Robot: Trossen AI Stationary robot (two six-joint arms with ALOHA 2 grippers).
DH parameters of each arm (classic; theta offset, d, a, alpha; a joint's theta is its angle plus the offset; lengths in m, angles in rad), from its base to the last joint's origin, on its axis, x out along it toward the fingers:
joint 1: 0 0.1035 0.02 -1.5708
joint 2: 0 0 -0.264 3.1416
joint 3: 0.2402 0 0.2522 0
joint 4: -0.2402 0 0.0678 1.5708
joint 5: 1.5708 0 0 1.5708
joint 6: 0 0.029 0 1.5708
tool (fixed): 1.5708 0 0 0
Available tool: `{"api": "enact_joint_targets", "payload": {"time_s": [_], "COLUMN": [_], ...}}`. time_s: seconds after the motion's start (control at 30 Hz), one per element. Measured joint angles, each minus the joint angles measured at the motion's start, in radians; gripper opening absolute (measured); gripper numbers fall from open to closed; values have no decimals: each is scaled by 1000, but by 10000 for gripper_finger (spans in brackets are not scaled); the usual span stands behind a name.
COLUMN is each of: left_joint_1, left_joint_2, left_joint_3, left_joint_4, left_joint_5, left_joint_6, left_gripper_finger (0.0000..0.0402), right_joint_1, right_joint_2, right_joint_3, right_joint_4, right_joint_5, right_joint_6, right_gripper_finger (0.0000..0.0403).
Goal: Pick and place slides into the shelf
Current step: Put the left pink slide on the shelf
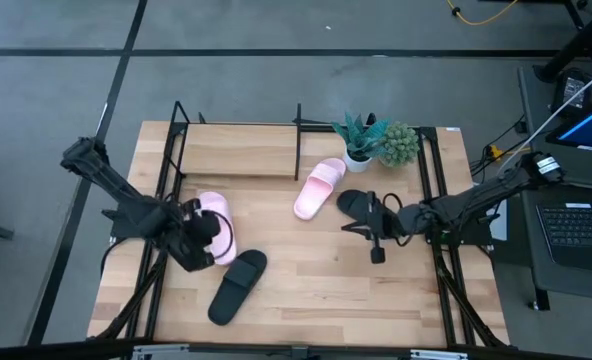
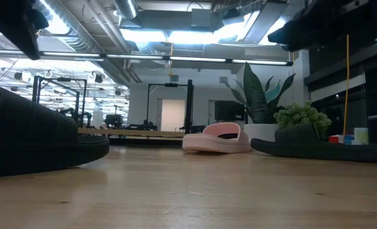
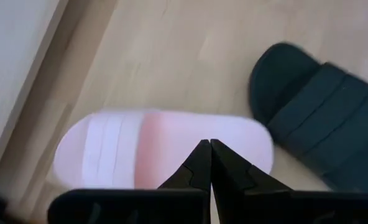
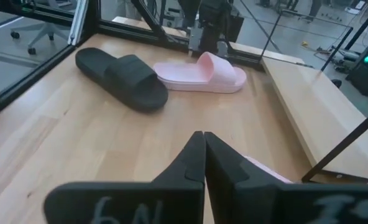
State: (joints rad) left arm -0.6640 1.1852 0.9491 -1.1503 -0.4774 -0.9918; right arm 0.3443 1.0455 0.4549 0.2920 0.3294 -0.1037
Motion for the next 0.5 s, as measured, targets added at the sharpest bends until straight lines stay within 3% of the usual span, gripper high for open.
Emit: {"api": "enact_joint_targets", "payload": {"time_s": [0.27,0.5], "left_joint_1": [-13,-5], "left_joint_2": [156,193], "left_joint_3": [23,23], "left_joint_4": [-58,-93], "left_joint_5": [0,0], "left_joint_6": [-75,-72], "left_gripper_finger": [0,0], "right_joint_1": [-40,-53], "right_joint_2": [21,48], "right_joint_3": [0,0], "right_joint_4": [3,4], "right_joint_5": [0,0], "right_joint_6": [-2,46], "right_gripper_finger": [4,8]}}
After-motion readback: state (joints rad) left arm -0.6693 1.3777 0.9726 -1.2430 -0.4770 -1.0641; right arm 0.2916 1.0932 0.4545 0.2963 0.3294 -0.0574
